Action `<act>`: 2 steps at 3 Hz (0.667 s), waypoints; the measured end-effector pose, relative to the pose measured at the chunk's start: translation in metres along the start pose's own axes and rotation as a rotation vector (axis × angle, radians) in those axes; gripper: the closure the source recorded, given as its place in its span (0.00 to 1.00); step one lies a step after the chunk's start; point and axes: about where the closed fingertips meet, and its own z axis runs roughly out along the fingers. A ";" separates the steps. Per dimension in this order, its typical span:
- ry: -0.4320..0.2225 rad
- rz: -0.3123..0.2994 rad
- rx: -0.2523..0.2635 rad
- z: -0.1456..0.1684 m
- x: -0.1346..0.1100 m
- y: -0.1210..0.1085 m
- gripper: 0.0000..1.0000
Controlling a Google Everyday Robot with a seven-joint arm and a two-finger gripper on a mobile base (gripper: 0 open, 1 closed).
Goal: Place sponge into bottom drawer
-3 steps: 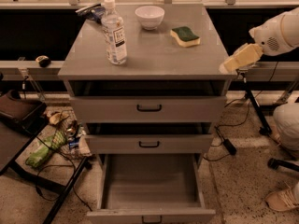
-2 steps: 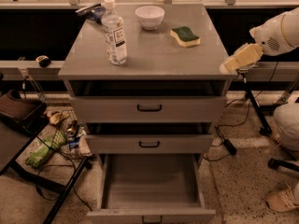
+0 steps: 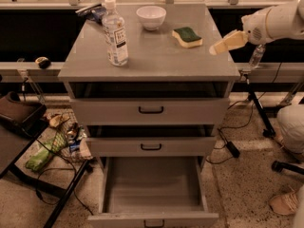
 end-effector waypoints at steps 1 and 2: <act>-0.062 0.073 0.000 0.035 -0.010 -0.017 0.00; -0.102 0.121 -0.030 0.078 -0.019 -0.019 0.00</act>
Offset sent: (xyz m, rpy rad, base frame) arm 0.1198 0.0504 -0.0279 0.2417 0.0084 -0.0112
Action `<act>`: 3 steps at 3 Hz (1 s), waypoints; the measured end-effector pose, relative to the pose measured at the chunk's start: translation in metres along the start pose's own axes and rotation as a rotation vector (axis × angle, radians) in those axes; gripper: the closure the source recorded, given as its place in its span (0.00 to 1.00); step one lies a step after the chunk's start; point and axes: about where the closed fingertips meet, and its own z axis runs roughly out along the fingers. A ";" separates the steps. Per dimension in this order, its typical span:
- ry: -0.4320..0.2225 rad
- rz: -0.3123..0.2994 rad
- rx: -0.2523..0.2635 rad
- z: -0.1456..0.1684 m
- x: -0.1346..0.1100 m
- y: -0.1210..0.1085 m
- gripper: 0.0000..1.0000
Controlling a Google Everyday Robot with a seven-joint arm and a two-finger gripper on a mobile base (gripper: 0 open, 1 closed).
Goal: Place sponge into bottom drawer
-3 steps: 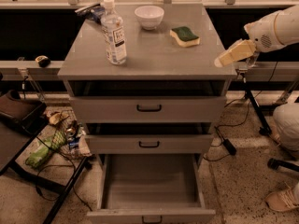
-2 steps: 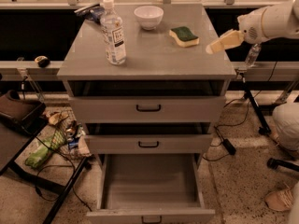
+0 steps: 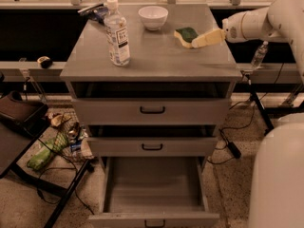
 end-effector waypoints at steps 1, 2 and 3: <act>-0.001 0.056 0.003 0.052 0.009 -0.007 0.00; 0.002 0.080 0.000 0.078 0.014 -0.008 0.00; 0.011 0.060 -0.002 0.096 0.009 -0.003 0.19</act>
Offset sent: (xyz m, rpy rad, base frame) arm 0.0907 0.0321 -0.0532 0.0757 0.0601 -0.0559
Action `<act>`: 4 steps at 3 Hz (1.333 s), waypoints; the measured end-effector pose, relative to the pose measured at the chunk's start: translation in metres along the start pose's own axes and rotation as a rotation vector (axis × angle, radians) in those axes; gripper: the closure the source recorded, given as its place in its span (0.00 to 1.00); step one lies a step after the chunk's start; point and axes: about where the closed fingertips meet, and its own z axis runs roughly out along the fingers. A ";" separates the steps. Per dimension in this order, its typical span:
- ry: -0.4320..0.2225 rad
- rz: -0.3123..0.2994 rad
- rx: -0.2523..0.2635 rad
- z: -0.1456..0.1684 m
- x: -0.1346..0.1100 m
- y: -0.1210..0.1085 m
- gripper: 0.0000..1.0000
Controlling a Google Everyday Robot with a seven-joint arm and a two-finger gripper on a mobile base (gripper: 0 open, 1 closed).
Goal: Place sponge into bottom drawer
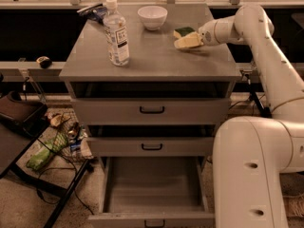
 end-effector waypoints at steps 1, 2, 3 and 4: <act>-0.001 -0.001 0.000 0.000 -0.001 0.000 0.50; -0.001 -0.001 0.000 0.000 -0.001 0.000 0.74; -0.001 -0.001 0.000 0.000 -0.001 0.000 0.97; -0.001 -0.038 0.039 -0.033 -0.017 -0.005 1.00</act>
Offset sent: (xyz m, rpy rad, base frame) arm 0.0002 0.0002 0.0005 0.0001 -0.0012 0.0001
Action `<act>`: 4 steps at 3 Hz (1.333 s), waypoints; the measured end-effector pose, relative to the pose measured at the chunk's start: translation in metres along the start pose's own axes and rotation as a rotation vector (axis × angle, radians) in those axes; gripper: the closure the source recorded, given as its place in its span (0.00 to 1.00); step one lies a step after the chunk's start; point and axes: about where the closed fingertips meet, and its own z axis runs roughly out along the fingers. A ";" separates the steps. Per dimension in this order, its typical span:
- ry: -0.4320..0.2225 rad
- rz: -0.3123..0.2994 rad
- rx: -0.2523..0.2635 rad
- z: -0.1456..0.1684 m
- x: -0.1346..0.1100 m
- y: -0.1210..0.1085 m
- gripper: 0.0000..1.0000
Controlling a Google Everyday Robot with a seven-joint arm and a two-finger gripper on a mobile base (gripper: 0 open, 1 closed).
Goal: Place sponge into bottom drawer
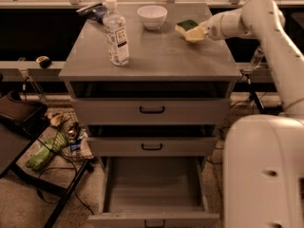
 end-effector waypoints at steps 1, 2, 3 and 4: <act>-0.026 -0.030 0.072 -0.068 -0.027 -0.005 1.00; -0.061 -0.073 0.126 -0.164 -0.049 0.010 1.00; -0.085 -0.054 0.162 -0.264 -0.064 0.051 1.00; -0.045 -0.007 0.162 -0.327 -0.042 0.104 1.00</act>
Offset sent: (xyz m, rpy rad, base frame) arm -0.2801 -0.0409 0.0337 -0.1371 0.0847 -0.0034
